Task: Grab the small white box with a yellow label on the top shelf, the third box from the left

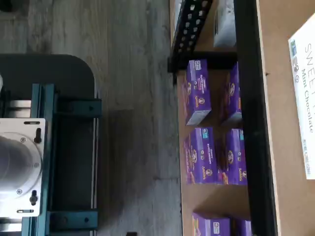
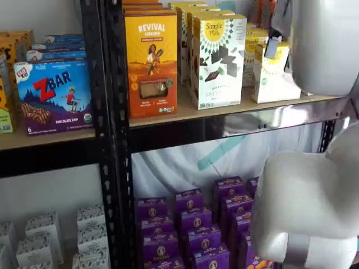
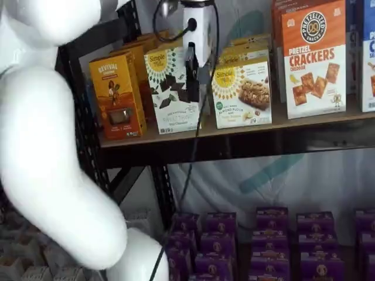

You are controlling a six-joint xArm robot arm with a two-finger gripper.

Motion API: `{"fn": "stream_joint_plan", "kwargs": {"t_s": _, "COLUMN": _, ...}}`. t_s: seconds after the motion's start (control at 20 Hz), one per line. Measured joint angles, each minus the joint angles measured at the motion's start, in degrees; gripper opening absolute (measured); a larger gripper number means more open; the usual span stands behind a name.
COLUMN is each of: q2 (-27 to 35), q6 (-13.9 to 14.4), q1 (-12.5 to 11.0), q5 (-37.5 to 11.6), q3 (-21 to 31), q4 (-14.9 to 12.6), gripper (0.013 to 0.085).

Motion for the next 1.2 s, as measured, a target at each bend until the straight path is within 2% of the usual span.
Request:
{"fn": "stream_joint_plan", "kwargs": {"t_s": 0.05, "q2": 1.02, "q6": 0.56, "q1": 1.29, "q5": 2.07, "q3": -1.53, "q4": -2.35, "gripper": 0.0850}}
{"fn": "stream_joint_plan", "kwargs": {"t_s": 0.3, "q2": 0.17, "q6": 0.79, "q1": 1.35, "q5": 0.97, "q3": -0.84, "q4": -2.16, "gripper": 0.0850}}
{"fn": "stream_joint_plan", "kwargs": {"t_s": 0.35, "q2": 0.06, "q6": 0.64, "q1": 0.85, "q5": 0.65, "q3": -0.72, "q4": -1.18, "gripper": 0.0850}}
{"fn": "stream_joint_plan", "kwargs": {"t_s": 0.5, "q2": -0.35, "q6": -0.20, "q1": -2.02, "q5": -2.17, "q3": -0.06, "q4": 5.07, "gripper": 0.0850}}
{"fn": "stream_joint_plan", "kwargs": {"t_s": 0.65, "q2": -1.93, "q6": -1.08, "q1": -4.27, "q5": -9.39, "q3": 2.62, "q4": 11.62, "gripper": 0.0850}}
{"fn": "stream_joint_plan", "kwargs": {"t_s": 0.7, "q2": -1.92, "q6": -1.26, "q1": -4.32, "q5": -11.68, "q3": 2.94, "q4": 12.46, "gripper": 0.0850}}
{"fn": "stream_joint_plan", "kwargs": {"t_s": 0.8, "q2": -1.25, "q6": -1.53, "q1": -3.83, "q5": -14.75, "q3": 2.84, "q4": 12.37, "gripper": 0.0850}}
{"fn": "stream_joint_plan", "kwargs": {"t_s": 0.9, "q2": 0.07, "q6": -1.75, "q1": -2.91, "q5": -17.01, "q3": 2.14, "q4": 10.77, "gripper": 0.0850}}
{"fn": "stream_joint_plan", "kwargs": {"t_s": 1.2, "q2": 5.25, "q6": -1.97, "q1": -1.49, "q5": -17.84, "q3": -1.78, "q4": 6.61, "gripper": 0.0850}}
